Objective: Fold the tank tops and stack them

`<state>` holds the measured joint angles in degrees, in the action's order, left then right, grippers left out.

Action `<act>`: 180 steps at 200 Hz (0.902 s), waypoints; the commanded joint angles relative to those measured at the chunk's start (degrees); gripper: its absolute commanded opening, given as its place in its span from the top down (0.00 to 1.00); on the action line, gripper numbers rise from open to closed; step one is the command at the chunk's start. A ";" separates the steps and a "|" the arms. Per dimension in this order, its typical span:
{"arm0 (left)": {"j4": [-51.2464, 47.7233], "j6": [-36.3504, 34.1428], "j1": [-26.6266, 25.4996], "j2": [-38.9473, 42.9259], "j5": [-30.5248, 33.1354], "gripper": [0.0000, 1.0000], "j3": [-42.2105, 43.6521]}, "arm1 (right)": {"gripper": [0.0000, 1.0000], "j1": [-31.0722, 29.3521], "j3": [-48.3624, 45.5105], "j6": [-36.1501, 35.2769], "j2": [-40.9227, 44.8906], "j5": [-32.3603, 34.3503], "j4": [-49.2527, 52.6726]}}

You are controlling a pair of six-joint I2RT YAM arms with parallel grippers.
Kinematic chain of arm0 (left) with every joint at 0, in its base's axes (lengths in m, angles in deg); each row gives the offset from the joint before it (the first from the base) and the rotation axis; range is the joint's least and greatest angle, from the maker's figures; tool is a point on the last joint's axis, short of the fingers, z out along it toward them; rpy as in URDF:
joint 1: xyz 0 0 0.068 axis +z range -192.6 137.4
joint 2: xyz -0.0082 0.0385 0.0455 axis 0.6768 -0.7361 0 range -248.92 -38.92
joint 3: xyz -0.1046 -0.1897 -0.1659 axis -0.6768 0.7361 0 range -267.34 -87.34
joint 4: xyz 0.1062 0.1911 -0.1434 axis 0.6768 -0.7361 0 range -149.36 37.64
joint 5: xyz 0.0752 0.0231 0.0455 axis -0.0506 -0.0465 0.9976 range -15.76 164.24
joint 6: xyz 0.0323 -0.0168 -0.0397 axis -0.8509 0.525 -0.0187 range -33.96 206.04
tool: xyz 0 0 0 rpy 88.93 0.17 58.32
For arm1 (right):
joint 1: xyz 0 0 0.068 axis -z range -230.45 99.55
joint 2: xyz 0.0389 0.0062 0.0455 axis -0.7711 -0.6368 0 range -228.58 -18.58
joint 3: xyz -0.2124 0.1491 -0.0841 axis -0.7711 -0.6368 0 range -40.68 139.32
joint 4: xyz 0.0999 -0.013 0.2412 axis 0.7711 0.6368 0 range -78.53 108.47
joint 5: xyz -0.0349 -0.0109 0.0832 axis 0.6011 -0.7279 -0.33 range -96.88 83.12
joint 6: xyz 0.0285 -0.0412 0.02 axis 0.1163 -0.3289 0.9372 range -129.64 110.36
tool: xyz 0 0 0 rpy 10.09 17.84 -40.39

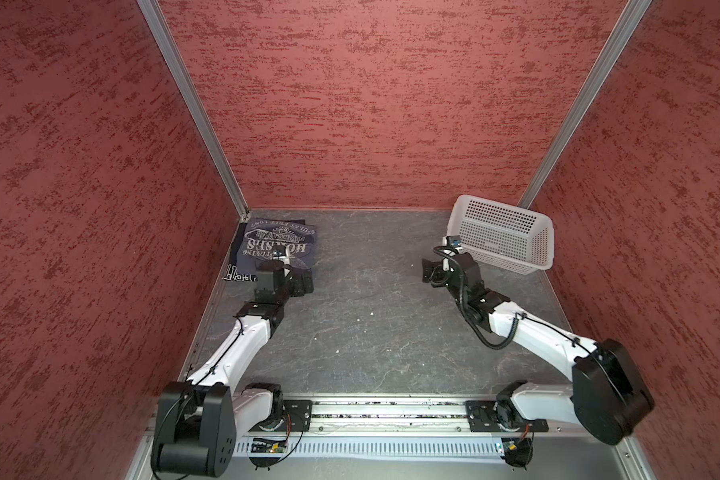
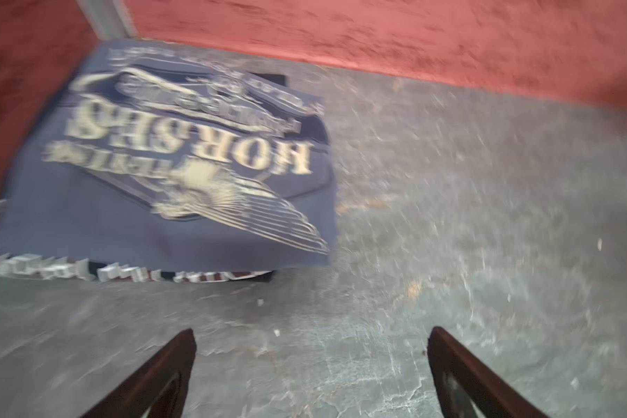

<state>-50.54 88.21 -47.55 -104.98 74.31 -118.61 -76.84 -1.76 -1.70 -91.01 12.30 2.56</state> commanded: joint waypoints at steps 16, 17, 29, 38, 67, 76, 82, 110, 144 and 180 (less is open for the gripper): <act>24.06 -9.11 0.18 -9.01 -2.31 0.00 2.94 | 0.01 11.78 -11.80 -10.33 3.39 9.25 -17.24; 24.43 -9.16 0.24 -9.44 -2.42 0.00 3.04 | 0.02 12.15 -11.96 -10.23 3.28 9.19 -17.57; 31.06 -9.76 1.43 -13.21 -4.08 0.00 4.16 | 0.02 15.98 -13.79 -8.85 0.22 7.24 -22.14; 35.39 -9.44 2.64 -15.39 -5.76 0.00 5.23 | 0.02 17.51 -14.86 -8.75 -2.74 5.75 -26.65; 47.96 -4.45 8.76 -19.32 -13.89 0.00 9.84 | 0.01 19.13 -18.18 -13.52 -9.16 -0.79 -42.84; 54.26 -3.14 9.41 -22.91 -13.64 0.00 11.00 | 0.01 20.17 -20.56 -13.89 -10.31 -4.19 -50.03; 49.06 -3.42 9.69 -21.32 -14.09 0.00 10.19 | 0.01 21.68 -20.97 -12.90 -10.54 -7.30 -51.13; 49.57 -2.99 9.45 -21.83 -12.74 0.00 9.72 | 0.02 28.79 -23.96 -7.52 -17.09 -17.64 -61.21; 49.50 -3.10 9.39 -21.75 -12.67 0.00 9.68 | 0.01 29.09 -22.81 -5.38 -15.99 -12.41 -56.65; 48.95 -2.52 8.55 -21.79 -8.16 0.00 9.46 | 0.01 28.77 -24.20 -3.69 -16.15 -6.82 -59.98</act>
<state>-2.93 84.61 -38.39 -126.95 63.43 -108.71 -47.99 -25.22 -7.42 -107.16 1.68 -52.83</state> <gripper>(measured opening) 0.996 0.989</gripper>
